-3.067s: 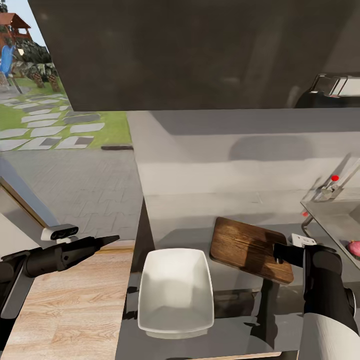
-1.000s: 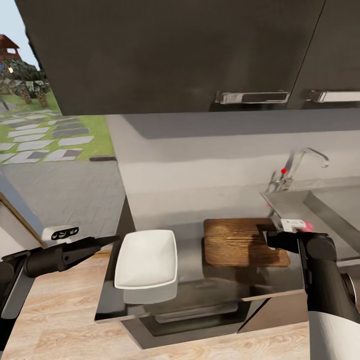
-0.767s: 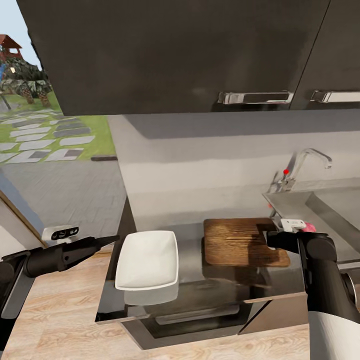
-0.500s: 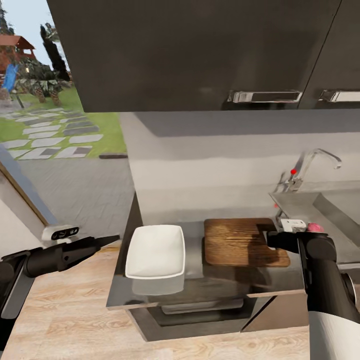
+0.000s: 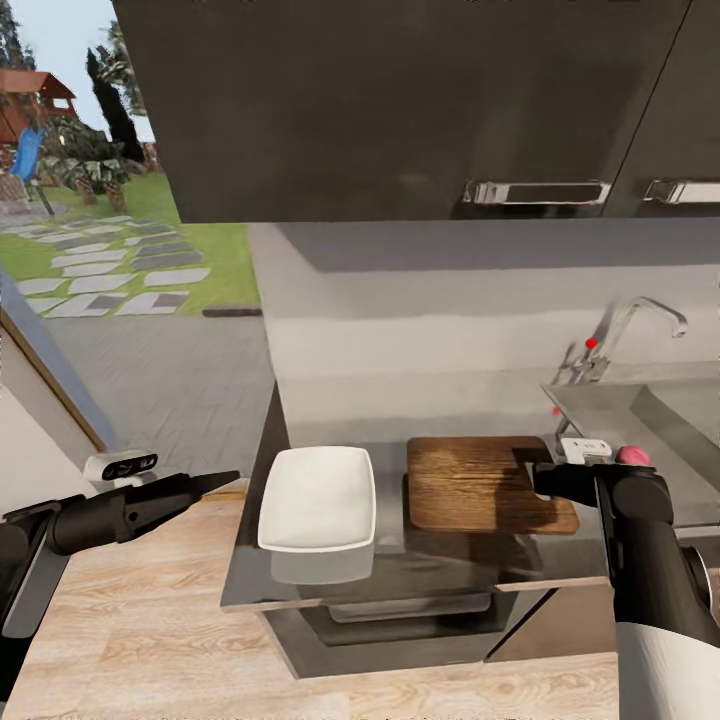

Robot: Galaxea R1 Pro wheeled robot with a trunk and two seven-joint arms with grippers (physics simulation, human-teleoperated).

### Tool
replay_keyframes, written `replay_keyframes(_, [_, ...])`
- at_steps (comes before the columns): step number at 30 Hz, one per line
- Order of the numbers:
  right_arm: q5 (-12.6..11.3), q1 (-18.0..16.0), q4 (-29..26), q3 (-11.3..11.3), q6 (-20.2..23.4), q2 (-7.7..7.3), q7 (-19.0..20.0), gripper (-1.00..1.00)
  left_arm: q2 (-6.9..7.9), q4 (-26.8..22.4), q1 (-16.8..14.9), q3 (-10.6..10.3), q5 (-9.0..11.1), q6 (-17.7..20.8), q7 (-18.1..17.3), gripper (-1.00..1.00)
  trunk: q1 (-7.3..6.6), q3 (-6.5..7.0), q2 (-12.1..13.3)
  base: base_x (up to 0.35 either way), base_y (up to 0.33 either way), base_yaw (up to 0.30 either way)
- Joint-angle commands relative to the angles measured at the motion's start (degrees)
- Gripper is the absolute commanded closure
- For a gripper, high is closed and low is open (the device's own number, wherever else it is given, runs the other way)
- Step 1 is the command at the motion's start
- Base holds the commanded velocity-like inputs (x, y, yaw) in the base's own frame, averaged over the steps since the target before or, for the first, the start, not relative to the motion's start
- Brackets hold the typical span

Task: In the kitchen, take the Vidalia onion out of the sink, dice it on the chopping board with the paring knife, put the diced onion into the bowl on the countertop, then place both the paring knife and the chopping board into the sink.

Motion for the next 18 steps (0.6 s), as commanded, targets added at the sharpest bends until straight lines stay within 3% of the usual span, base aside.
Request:
replay_keyframes(1, [0.5,-0.1,0.0,0.0,0.2,0.0,0.5,1.0,0.02,0.0,0.0,0.0,0.0,0.6,-0.2,-1.0,0.02,-0.12,-0.1,-0.161,0.001,0.0])
replay_keyframes(11, [0.5,-0.1,0.3,0.0,0.2,0.01,0.6,1.0,0.02,0.1,0.0,0.0,0.2,0.7,-0.2,-1.0,0.02,-0.12,-0.1,-0.053,0.0,0.007])
replay_keyframes(18, [0.6,-0.1,0.3,0.0,0.2,0.01,0.5,1.0,0.02,0.1,0.0,0.0,0.2,0.7,-0.2,-1.0,0.02,-0.12,-0.1,0.0,-0.055,0.223])
